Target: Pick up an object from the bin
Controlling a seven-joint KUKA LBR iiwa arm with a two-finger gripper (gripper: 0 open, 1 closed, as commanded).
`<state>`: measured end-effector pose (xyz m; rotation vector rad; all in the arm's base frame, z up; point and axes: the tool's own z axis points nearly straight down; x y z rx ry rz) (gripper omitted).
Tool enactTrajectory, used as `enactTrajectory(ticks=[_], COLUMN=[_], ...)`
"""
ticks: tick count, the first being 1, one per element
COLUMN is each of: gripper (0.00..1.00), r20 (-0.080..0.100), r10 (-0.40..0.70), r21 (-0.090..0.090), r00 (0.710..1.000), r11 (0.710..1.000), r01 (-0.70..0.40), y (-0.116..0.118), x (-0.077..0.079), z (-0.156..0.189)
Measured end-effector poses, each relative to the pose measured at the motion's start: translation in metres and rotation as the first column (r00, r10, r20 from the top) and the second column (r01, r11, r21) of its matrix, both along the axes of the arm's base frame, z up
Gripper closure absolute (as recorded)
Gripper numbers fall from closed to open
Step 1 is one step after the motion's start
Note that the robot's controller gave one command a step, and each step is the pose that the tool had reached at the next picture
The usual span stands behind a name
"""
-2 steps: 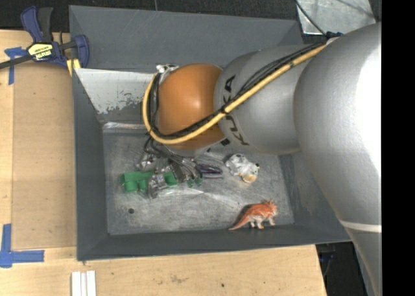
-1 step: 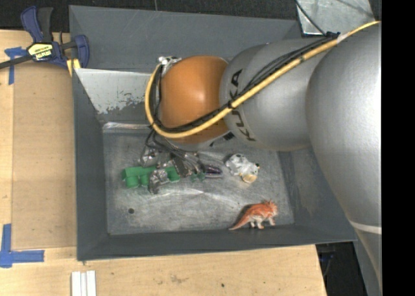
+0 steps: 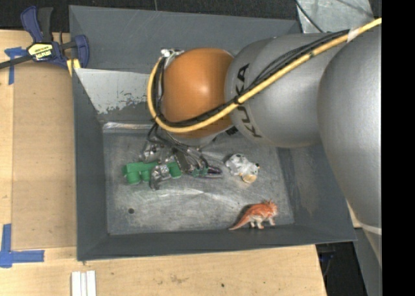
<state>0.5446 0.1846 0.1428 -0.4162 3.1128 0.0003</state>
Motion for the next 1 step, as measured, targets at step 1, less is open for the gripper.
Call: enactTrajectory(ticks=[1], gripper=[1.00], r20=[0.003], r10=[0.000], r21=[0.001], r00=[1.000], r11=[1.000], r01=[0.000], y=[0.0001], x=[0.0006], z=[0.0161])
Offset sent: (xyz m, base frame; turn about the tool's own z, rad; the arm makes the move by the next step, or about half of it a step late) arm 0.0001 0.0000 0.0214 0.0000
